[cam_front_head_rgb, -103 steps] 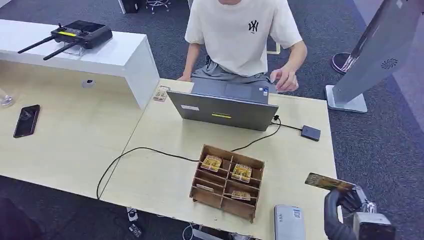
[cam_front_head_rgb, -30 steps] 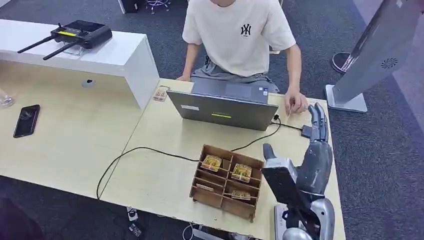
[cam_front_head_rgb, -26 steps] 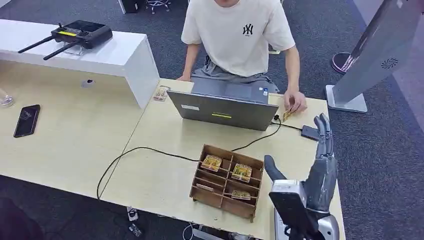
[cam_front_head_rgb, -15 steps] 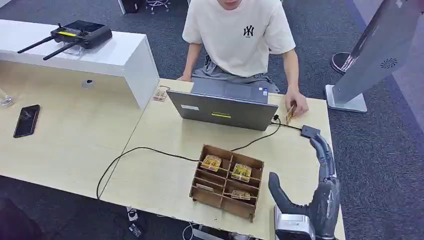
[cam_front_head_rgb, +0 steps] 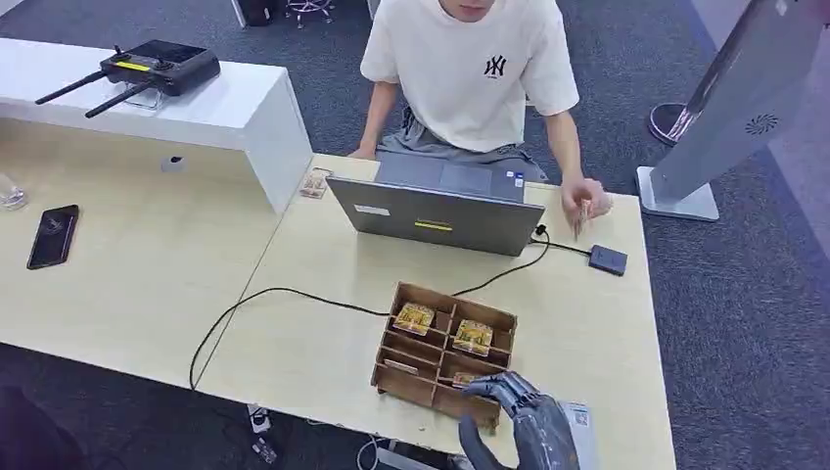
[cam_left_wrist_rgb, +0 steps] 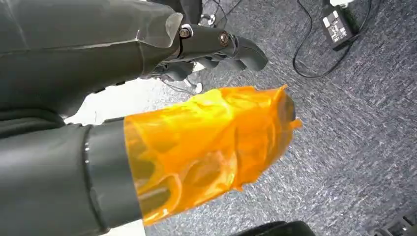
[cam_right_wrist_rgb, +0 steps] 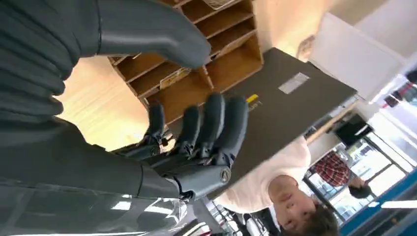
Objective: Pass the card to the sensor for recognition and then transmit it.
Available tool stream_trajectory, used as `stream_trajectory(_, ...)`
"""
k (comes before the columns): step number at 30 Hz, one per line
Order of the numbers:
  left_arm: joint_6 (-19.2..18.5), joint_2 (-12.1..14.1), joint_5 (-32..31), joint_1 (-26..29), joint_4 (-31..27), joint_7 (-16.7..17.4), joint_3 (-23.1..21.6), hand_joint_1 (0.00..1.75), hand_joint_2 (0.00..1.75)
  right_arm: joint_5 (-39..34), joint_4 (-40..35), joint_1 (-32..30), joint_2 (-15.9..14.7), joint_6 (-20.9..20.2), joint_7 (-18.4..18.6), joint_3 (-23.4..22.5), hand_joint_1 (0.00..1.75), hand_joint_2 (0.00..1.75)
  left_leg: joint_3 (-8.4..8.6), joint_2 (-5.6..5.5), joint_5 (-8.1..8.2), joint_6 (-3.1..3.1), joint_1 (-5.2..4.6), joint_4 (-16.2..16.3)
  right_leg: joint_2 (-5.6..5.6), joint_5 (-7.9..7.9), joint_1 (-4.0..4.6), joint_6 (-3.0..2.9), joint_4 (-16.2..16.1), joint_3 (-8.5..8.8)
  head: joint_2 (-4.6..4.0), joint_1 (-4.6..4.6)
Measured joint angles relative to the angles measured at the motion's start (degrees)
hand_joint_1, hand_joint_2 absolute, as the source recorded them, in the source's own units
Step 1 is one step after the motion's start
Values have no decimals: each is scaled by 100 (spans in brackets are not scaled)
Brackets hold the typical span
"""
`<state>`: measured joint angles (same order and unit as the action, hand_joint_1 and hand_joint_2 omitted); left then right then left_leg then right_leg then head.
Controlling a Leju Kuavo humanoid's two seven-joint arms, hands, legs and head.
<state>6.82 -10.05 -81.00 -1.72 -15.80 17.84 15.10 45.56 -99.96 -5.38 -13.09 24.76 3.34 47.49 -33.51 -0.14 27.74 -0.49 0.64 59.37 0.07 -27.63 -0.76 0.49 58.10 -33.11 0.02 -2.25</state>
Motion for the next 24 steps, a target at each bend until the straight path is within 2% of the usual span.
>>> stream_trajectory(4,-20,-2,-42,-47,0,15,0,0,0,552,344,163,0,2,335,90,28,175,0,-1,0,0,0,0,-1,0,0,0,0,0,0,0)
stream_trajectory(6,-26,-2,-64,-65,0,24,0,0,0,779,523,205,11,0,495,112,42,175,-1,-1,0,0,0,0,-1,0,0,0,0,0,0,2)
stream_trajectory(8,-31,-4,-64,-72,0,46,0,0,0,878,650,232,26,0,576,123,49,175,-1,-1,0,0,0,0,-1,0,0,0,0,0,0,2)
stream_trajectory(10,-33,-4,-81,-78,0,61,0,0,0,993,791,257,54,0,671,134,42,175,-1,-1,0,0,0,0,-1,0,0,0,0,0,0,2)
stream_trajectory(12,-39,-4,-85,-81,0,68,0,0,0,1098,934,290,85,9,755,133,44,175,-1,-1,0,0,0,0,-1,0,0,0,0,-1,0,0)
stream_trajectory(14,-44,-4,-99,-83,0,68,0,0,0,1221,1048,311,118,24,825,133,63,175,-1,-1,0,0,0,0,-1,0,0,0,0,-1,0,0)
stream_trajectory(15,-46,-4,-101,-83,0,68,0,0,0,1275,1091,324,131,33,855,133,63,175,-1,-1,0,0,0,0,-1,0,0,0,0,-1,0,0)
stream_trajectory(17,-48,-4,-105,-83,0,70,0,0,0,1365,1179,338,168,44,868,120,129,175,-1,0,0,0,0,0,0,0,0,0,0,-1,0,0)
stream_trajectory(18,-48,-4,-107,-84,0,70,0,0,0,1411,1209,340,184,44,870,112,129,175,-1,0,0,0,0,0,0,0,0,0,0,0,0,0)
stream_trajectory(20,-57,-4,-116,-83,0,74,0,0,0,1518,1281,353,221,53,912,94,113,175,-1,-1,0,0,0,0,0,0,0,0,0,0,0,0)
stream_trajectory(22,-74,-4,-120,-84,0,77,-2,0,0,1612,1351,371,262,53,923,81,113,175,-1,-1,0,0,0,0,0,0,0,0,0,0,0,2)
stream_trajectory(23,-79,-4,-125,-84,0,76,-2,0,0,1651,1382,384,280,53,923,77,126,175,0,0,0,0,0,0,0,0,0,0,0,-1,0,0)
stream_trajectory(24,-81,-7,-129,-84,0,77,-2,0,0,1693,1417,396,304,53,923,72,126,175,-1,0,0,0,0,0,0,0,1,0,0,0,0,2)
